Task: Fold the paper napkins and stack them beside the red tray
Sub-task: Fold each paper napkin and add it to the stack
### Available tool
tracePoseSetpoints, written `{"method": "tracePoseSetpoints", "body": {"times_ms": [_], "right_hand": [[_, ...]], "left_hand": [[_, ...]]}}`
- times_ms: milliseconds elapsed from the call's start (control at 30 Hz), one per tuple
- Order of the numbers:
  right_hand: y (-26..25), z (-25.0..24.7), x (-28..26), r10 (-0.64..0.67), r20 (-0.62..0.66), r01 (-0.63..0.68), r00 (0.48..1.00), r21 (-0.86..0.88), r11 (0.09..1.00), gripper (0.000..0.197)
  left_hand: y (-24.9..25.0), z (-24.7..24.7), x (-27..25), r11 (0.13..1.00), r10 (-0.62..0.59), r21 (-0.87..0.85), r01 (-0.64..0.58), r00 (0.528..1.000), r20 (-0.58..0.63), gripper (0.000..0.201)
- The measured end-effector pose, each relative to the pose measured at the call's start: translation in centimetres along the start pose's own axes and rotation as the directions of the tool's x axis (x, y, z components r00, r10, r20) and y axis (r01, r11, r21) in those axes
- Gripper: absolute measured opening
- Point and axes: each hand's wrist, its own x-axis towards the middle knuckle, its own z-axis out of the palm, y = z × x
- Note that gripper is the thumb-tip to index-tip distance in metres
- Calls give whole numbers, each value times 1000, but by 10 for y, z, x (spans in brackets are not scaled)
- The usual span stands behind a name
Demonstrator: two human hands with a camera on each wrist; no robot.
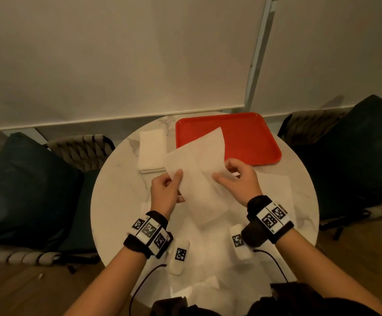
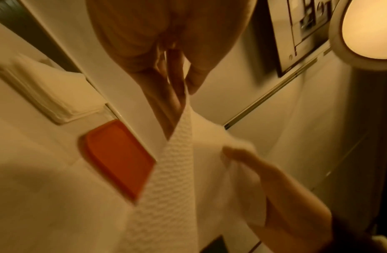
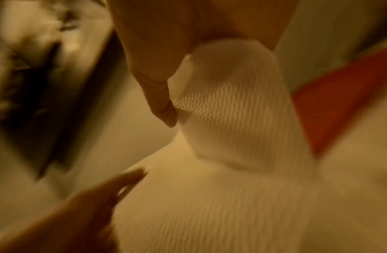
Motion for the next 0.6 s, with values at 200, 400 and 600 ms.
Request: {"method": "tracePoseSetpoints", "body": {"times_ms": [200, 400, 600], "right_hand": [[-41, 37, -21, -259, 245, 330, 934, -317, 889, 19], [-52, 57, -25, -175, 426, 355, 887, -390, 849, 52], [-50, 70, 19, -103, 255, 136, 962, -117, 984, 12]], "left_hand": [[9, -2, -18, 984, 18, -176, -16, 1000, 6, 39], [8, -26, -15, 958, -30, -287, -3, 993, -110, 50], [5, -59, 8, 976, -90, -213, 49, 978, -189, 21]]}}
